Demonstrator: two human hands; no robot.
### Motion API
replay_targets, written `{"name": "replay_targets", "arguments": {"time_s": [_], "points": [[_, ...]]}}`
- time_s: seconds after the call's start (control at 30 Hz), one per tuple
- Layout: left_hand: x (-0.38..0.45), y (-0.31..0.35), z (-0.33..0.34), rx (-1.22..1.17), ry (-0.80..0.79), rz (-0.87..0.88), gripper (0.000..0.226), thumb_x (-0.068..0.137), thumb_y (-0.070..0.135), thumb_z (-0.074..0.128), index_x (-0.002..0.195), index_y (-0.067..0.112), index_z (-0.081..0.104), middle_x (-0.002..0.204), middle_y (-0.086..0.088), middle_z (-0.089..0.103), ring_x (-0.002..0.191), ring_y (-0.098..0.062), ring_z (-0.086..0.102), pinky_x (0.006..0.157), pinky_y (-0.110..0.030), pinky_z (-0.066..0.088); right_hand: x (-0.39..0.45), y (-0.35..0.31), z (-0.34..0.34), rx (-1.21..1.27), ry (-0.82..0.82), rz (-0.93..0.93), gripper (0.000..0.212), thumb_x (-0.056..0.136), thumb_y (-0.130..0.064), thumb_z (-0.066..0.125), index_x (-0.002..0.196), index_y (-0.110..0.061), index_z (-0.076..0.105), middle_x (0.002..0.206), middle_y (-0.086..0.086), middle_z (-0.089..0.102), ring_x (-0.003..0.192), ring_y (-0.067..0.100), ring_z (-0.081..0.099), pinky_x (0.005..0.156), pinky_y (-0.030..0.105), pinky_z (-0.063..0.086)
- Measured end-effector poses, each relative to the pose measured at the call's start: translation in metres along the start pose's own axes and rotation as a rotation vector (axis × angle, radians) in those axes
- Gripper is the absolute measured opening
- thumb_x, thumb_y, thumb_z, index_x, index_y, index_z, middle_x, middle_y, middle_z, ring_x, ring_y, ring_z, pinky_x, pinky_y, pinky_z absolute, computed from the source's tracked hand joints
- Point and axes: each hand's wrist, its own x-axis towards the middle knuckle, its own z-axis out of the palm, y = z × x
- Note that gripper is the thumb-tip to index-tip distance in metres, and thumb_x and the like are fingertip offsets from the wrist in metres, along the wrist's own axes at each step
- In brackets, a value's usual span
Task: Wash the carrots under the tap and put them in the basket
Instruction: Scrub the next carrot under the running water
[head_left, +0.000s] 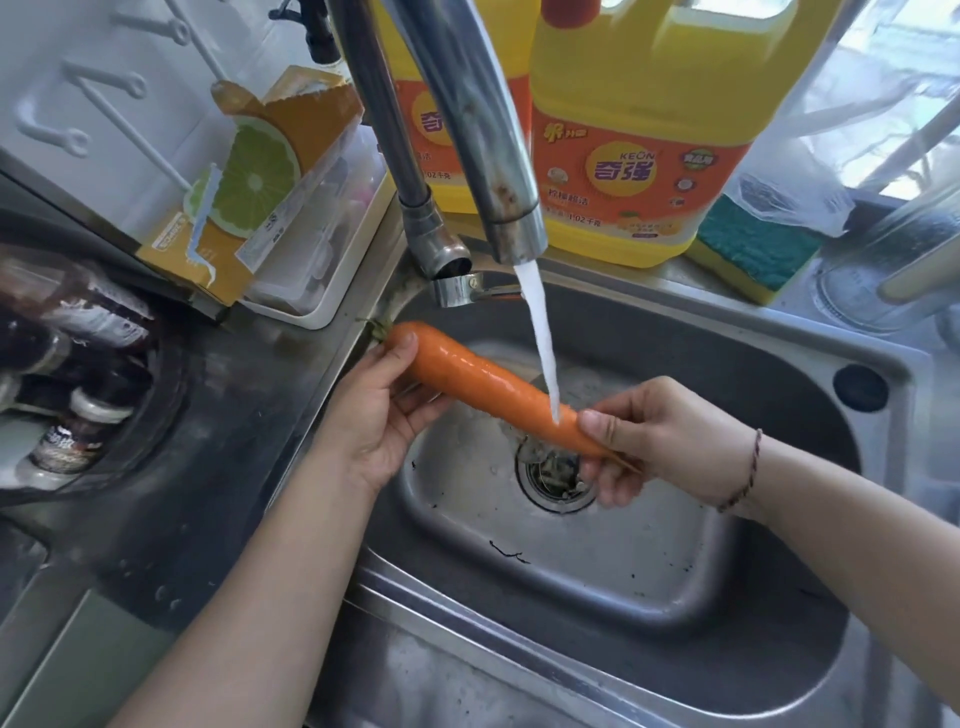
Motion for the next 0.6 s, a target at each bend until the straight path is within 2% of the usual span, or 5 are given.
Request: {"name": "replay_targets", "arguments": {"time_s": [0.13,0.23,0.33,0.47,0.6], "points": [[0.001,0.0,0.006,0.022,0.117,0.027,0.023,0.094,0.025,0.063,0.113,0.014,0.058,0.096,-0.007,0.068,0.08,-0.017,0.07,0.063,-0.033,0.061,0.005,-0.003,0.008,-0.036,0.134,-0.08,0.011,0.094,-0.009,0.063,0.097,-0.004,0.071,0.069,0.013,0.071,0.056,0.018,0.067,0.053,0.023,0.054],[0.0,0.0,0.012,0.051,0.143,0.057,0.03,0.095,0.026,0.064,0.12,0.014,0.052,0.101,-0.007,0.066,0.086,-0.018,0.07,0.073,-0.037,0.062,0.006,-0.003,0.009,-0.308,0.26,-0.142,0.017,0.097,-0.021,0.061,0.085,-0.017,0.072,0.048,0.0,0.06,0.04,0.011,0.051,0.048,0.024,0.044],[0.0,0.001,0.01,0.114,0.099,0.094,0.022,0.096,0.024,0.061,0.116,0.017,0.052,0.104,-0.007,0.065,0.091,-0.021,0.068,0.089,-0.043,0.058,0.002,-0.003,0.006,-0.294,0.161,-0.124,0.036,0.099,-0.03,0.054,0.068,-0.013,0.061,0.045,-0.001,0.048,0.037,0.015,0.041,0.042,0.023,0.036],[-0.006,0.005,0.003,0.041,-0.076,0.06,0.028,0.085,0.024,0.061,0.111,0.013,0.059,0.098,-0.009,0.069,0.089,-0.022,0.07,0.086,-0.043,0.06,-0.001,0.002,-0.003,-0.023,-0.066,0.003,0.049,0.087,-0.043,0.049,0.089,0.004,0.062,0.051,0.0,0.037,0.035,0.013,0.034,0.036,0.016,0.026],[-0.009,0.002,0.0,-0.022,-0.123,0.011,0.045,0.084,0.031,0.06,0.124,0.009,0.055,0.112,-0.016,0.067,0.113,-0.034,0.063,0.096,-0.049,0.053,-0.006,0.006,-0.003,0.007,-0.168,0.045,0.057,0.095,-0.053,0.046,0.086,0.002,0.056,0.054,0.005,0.039,0.036,0.018,0.044,0.037,0.018,0.032]]}}
